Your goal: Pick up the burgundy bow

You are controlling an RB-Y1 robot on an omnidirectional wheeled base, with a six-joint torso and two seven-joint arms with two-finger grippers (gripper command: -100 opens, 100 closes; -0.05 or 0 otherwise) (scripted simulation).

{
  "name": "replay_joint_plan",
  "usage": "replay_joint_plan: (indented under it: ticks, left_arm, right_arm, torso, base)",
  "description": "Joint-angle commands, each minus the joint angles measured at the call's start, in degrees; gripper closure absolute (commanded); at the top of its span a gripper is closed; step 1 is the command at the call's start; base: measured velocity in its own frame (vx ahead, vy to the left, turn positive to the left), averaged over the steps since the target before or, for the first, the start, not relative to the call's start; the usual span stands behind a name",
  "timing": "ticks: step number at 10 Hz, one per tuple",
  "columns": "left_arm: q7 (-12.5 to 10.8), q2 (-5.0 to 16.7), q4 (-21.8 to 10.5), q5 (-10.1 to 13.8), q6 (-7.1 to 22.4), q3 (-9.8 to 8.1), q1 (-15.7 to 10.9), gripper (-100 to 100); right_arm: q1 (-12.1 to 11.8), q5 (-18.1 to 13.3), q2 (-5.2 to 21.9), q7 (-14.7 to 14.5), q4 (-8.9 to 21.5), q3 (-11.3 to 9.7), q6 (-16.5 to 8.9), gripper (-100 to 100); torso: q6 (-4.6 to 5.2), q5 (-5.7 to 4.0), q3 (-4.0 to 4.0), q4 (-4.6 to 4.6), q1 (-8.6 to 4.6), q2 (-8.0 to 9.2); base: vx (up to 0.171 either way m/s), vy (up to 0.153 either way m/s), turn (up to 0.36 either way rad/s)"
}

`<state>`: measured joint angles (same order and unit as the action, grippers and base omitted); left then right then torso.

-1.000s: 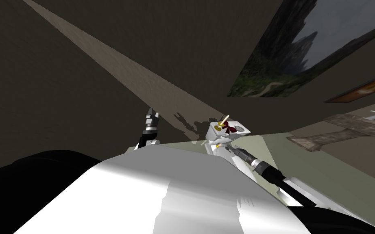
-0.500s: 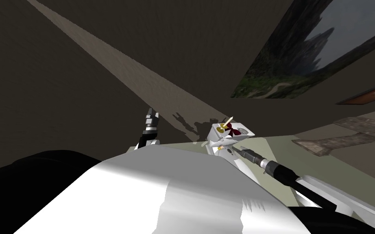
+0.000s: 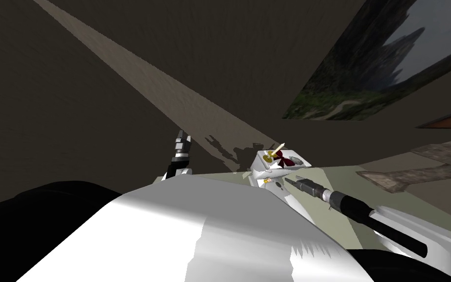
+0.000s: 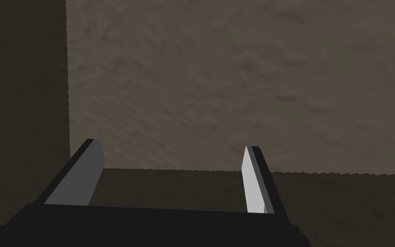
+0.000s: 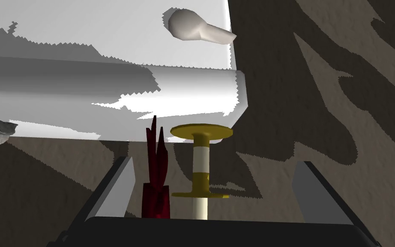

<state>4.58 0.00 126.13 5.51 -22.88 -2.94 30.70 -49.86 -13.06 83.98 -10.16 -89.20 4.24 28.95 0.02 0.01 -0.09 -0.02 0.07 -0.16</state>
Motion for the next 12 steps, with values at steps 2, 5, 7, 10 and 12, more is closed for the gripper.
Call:
replay_joint_plan:
  ticks: [2, 5, 7, 10, 12]
  left_arm:
    - [0.0, 0.0, 0.0, 0.0, 0.0, 0.0, 0.0, 0]
    - [0.0, 0.0, 0.0, 0.0, 0.0, 0.0, 0.0, 0]
    - [0.0, 0.0, 0.0, 0.0, 0.0, 0.0, 0.0, 0]
    - [0.0, 0.0, 0.0, 0.0, 0.0, 0.0, 0.0, 0]
    - [0.0, 0.0, 0.0, 0.0, 0.0, 0.0, 0.0, 0]
  right_arm:
    - [-0.71, -1.33, 3.34, 0.33, 1.27, 0.79, -0.01, -100]
    - [-1.95, -3.53, 8.24, 0.83, 3.37, 2.3, 0.21, -100]
    - [-2.51, -4.56, 10.44, 1.09, 4.27, 3.03, 0.31, -100]
    - [-3.89, -7.24, 15.8, 1.84, 6.33, 4.96, 0.57, -100]
    - [-4.26, -7.97, 17.17, 2.06, 6.8, 5.49, 0.64, -100]
  torso:
    - [-0.01, 0.0, -0.01, 0.0, -0.01, -0.03]
    - [0.0, 0.01, -0.06, -0.02, 0.02, -0.1]
    - [0.0, 0.01, -0.04, -0.01, 0.03, -0.07]
    - [0.0, 0.01, -0.04, -0.02, 0.03, -0.07]
    - [0.01, -0.01, -0.05, -0.02, 0.01, -0.09]
  base:
    - [0.045, 0.02, 0.029]
    - [0.058, 0.028, 0.027]
    - [0.05, 0.026, 0.016]
    - [0.061, 0.027, 0.022]
    - [0.059, 0.022, 0.015]
